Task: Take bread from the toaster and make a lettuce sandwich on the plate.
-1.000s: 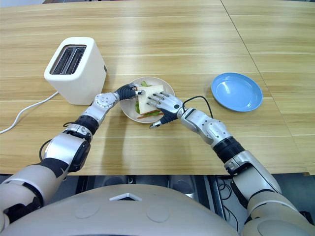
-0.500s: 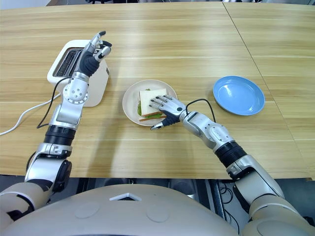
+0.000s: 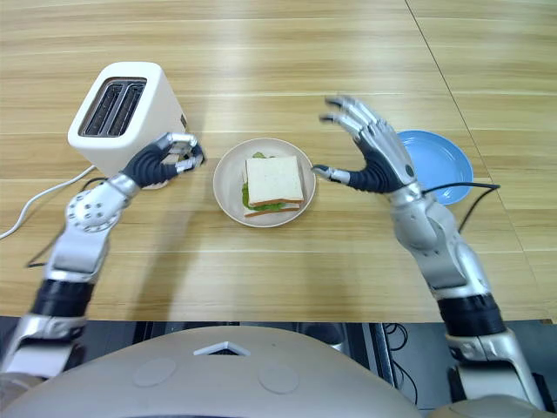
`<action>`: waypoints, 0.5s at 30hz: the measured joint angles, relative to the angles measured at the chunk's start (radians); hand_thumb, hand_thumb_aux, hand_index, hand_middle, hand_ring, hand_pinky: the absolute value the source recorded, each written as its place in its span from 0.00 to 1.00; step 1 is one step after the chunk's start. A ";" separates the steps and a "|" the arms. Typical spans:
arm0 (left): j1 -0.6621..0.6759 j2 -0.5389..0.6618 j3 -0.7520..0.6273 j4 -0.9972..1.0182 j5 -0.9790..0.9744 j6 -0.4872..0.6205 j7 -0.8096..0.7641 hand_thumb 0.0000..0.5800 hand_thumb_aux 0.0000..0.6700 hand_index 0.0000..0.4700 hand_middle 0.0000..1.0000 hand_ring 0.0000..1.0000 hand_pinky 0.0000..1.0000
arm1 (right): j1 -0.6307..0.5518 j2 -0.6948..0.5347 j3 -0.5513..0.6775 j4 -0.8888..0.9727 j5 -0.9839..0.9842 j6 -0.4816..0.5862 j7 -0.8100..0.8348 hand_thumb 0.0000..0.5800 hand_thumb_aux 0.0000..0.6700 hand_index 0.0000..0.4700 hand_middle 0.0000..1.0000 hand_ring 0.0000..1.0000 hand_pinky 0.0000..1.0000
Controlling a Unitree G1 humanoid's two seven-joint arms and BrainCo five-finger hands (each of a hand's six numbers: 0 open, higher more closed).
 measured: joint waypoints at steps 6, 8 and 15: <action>0.173 0.163 -0.068 -0.105 0.117 0.051 -0.142 1.00 1.00 0.98 1.00 1.00 1.00 | 0.205 -0.090 0.129 -0.048 0.030 0.076 0.313 1.00 1.00 0.98 1.00 1.00 1.00; 0.190 0.177 -0.103 -0.081 0.150 0.067 -0.169 1.00 1.00 0.98 1.00 1.00 1.00 | 0.227 -0.092 0.165 -0.063 0.032 0.098 0.379 1.00 1.00 0.98 1.00 1.00 1.00; 0.046 0.064 -0.248 0.128 0.240 0.108 -0.182 1.00 1.00 0.98 1.00 1.00 1.00 | 0.065 0.012 0.281 0.060 -0.055 0.122 0.440 1.00 1.00 0.98 1.00 1.00 1.00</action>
